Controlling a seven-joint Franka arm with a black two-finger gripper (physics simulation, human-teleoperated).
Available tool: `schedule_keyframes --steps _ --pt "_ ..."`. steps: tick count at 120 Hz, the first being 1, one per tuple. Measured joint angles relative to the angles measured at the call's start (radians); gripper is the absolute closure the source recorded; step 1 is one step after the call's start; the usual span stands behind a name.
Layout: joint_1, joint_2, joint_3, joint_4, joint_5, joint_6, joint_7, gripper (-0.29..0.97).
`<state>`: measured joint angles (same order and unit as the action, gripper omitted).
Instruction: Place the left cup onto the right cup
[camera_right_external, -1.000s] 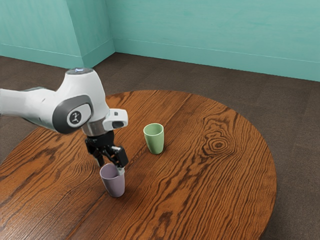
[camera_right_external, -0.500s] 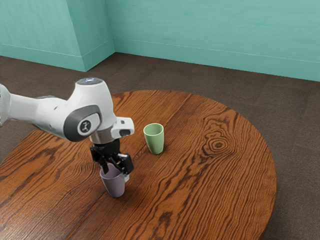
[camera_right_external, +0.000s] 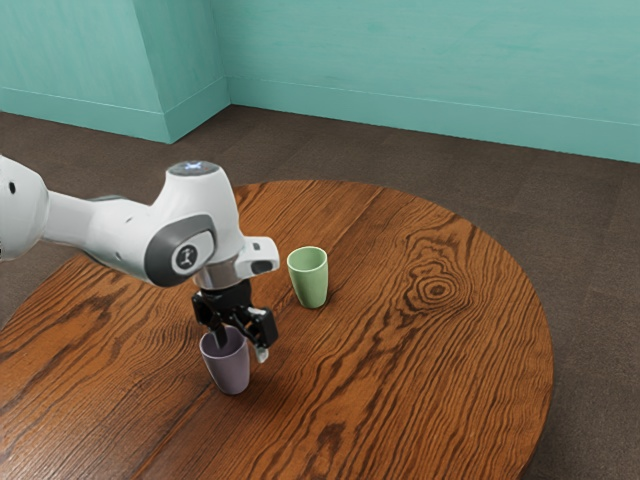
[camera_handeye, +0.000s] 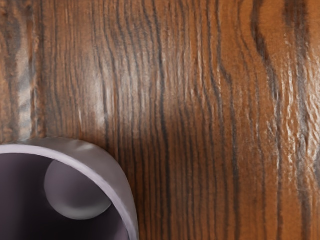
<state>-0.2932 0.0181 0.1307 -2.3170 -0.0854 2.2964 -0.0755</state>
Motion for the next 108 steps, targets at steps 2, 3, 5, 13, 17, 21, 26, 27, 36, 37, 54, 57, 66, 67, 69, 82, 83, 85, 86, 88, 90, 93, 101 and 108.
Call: schedule_keyframes --steps 2,3,5,13,17,21,26,27,36,37,54,57,66,67,69,82,83,85,86,88,90,93,101,108 --pt "0.000 0.001 0.000 0.000 0.000 0.001 0.000 0.06" --pt "0.000 0.002 0.000 0.000 0.000 0.001 -0.001 0.06" --pt "0.000 0.003 0.000 -0.001 -0.001 0.002 -0.001 0.06" --pt "-0.001 0.007 0.001 -0.003 -0.002 0.004 -0.003 0.08" --pt "-0.002 0.009 0.001 -0.005 -0.003 0.005 -0.004 0.10" --pt "-0.002 0.011 0.001 -0.007 -0.007 0.005 -0.004 0.12" --pt "-0.003 0.012 0.001 -0.009 -0.010 0.006 -0.005 0.15" --pt "-0.003 0.013 0.001 -0.010 -0.011 0.006 -0.005 0.16" --pt "-0.003 0.018 0.001 -0.011 -0.014 0.007 -0.007 0.22" --pt "-0.003 0.018 0.001 -0.011 -0.015 0.007 -0.007 0.22" --pt "-0.002 0.026 0.001 -0.013 -0.018 0.008 -0.009 0.31" --pt "-0.002 0.027 0.001 -0.013 -0.018 0.008 -0.010 0.33" --pt "-0.002 0.032 0.001 -0.014 -0.023 0.009 -0.011 0.37" --pt "-0.002 0.033 0.001 -0.014 -0.024 0.009 -0.011 0.37" --pt "-0.002 0.034 0.001 -0.015 -0.025 0.009 -0.011 0.38" --pt "-0.002 0.039 0.003 -0.015 -0.029 0.009 -0.012 0.42" --pt "-0.002 0.039 0.003 -0.015 -0.030 0.009 -0.013 0.42" --pt "-0.002 0.040 0.003 -0.015 -0.030 0.009 -0.013 0.42" --pt "-0.002 0.040 0.003 -0.015 -0.030 0.009 -0.013 0.43" --pt "-0.002 0.040 0.003 -0.015 -0.030 0.010 -0.013 0.43" --pt "-0.002 0.040 0.003 -0.015 -0.031 0.010 -0.013 0.44" --pt "-0.001 0.041 0.003 -0.015 -0.031 0.011 -0.013 0.44" --pt "-0.002 0.042 0.003 -0.016 -0.032 0.012 -0.014 0.48" --pt "-0.003 0.042 0.003 -0.019 -0.033 0.013 -0.016 0.53"
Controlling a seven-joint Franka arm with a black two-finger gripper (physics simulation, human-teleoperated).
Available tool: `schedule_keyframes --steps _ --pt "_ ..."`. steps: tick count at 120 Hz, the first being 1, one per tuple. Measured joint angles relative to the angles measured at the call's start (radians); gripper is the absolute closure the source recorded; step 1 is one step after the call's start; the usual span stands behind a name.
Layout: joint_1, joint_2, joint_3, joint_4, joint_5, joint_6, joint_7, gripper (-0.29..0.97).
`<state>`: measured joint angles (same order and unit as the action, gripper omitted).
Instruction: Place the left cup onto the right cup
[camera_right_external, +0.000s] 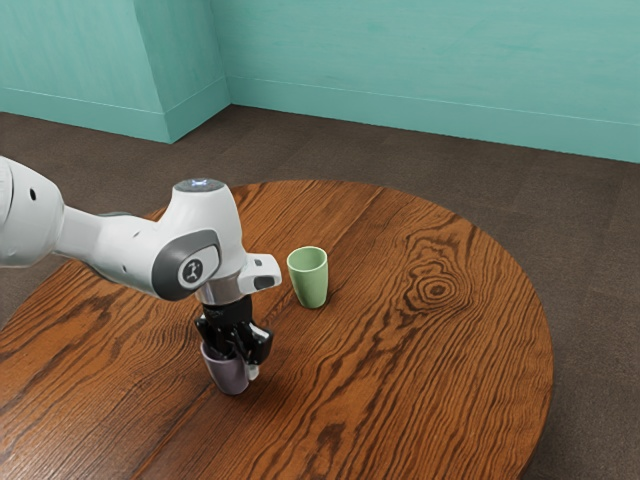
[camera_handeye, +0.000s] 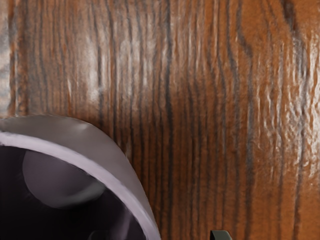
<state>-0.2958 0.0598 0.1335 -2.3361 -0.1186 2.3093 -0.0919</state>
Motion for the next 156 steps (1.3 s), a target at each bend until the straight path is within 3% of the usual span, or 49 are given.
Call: schedule_keyframes --steps 28,81,109,132,156 --pt "0.000 -0.002 0.003 -0.005 0.003 0.001 -0.011 0.72" --pt "-0.003 -0.013 0.005 -0.004 0.015 -0.012 -0.037 0.77" --pt "-0.016 -0.034 0.004 0.028 0.096 -0.074 -0.077 0.78" --pt "-0.023 -0.023 0.003 0.160 0.175 -0.188 -0.112 0.78" --pt "-0.016 0.046 0.004 0.341 0.211 -0.317 -0.137 0.78"
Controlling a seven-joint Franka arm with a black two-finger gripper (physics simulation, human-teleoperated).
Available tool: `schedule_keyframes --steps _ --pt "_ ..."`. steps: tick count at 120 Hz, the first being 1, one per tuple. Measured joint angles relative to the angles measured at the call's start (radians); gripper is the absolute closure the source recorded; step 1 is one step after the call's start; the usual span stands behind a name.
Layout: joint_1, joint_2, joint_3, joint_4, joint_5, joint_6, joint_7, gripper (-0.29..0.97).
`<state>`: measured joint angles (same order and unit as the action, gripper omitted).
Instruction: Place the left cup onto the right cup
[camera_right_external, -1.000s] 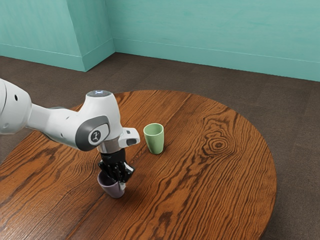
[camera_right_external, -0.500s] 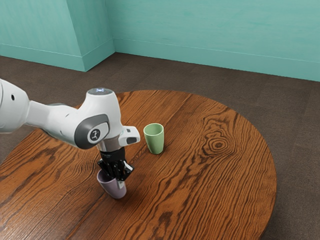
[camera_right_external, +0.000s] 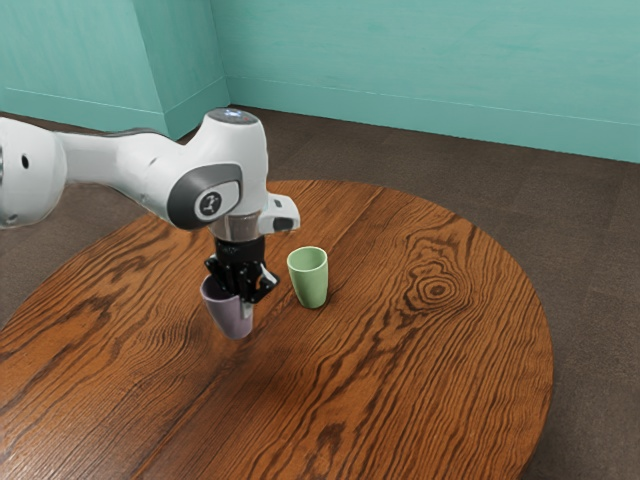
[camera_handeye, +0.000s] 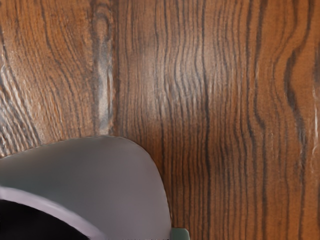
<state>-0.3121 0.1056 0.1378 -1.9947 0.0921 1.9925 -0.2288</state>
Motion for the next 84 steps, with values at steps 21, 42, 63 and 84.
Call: schedule_keyframes --steps 21,42,63,84 --pt "0.004 0.082 0.000 0.166 0.015 -0.087 -0.013 0.78" --pt "0.005 0.156 0.000 0.292 0.019 -0.135 -0.020 0.78" --pt "0.010 0.243 -0.003 0.421 0.019 -0.160 -0.021 0.78" --pt "0.029 0.284 -0.006 0.496 0.014 -0.176 -0.022 0.78"
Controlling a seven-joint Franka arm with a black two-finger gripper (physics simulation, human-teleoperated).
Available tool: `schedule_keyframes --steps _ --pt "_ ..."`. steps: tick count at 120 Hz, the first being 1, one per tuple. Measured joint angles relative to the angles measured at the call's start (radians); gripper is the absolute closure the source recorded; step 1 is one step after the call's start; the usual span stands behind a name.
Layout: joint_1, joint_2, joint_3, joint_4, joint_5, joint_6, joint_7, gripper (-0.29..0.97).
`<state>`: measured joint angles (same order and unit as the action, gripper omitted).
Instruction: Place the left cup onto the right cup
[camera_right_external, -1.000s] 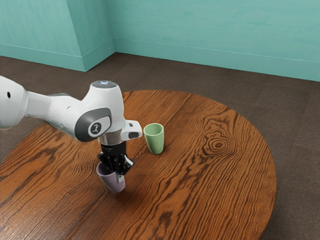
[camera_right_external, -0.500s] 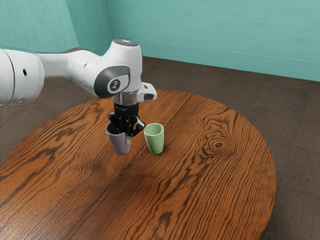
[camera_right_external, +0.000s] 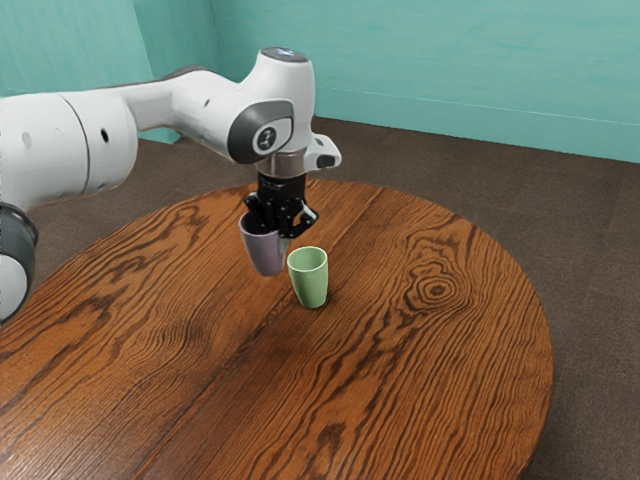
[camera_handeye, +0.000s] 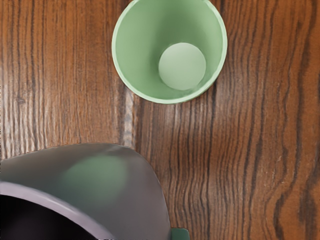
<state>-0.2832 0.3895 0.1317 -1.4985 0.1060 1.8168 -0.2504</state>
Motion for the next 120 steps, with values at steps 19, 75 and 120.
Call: schedule_keyframes --steps 19,75,120 --pt "0.011 0.039 0.000 0.058 -0.019 -0.005 0.003 0.78" --pt "0.020 0.181 -0.010 0.237 -0.123 0.002 0.017 0.78" --pt "0.041 0.227 0.000 0.296 -0.128 -0.001 0.024 0.78"
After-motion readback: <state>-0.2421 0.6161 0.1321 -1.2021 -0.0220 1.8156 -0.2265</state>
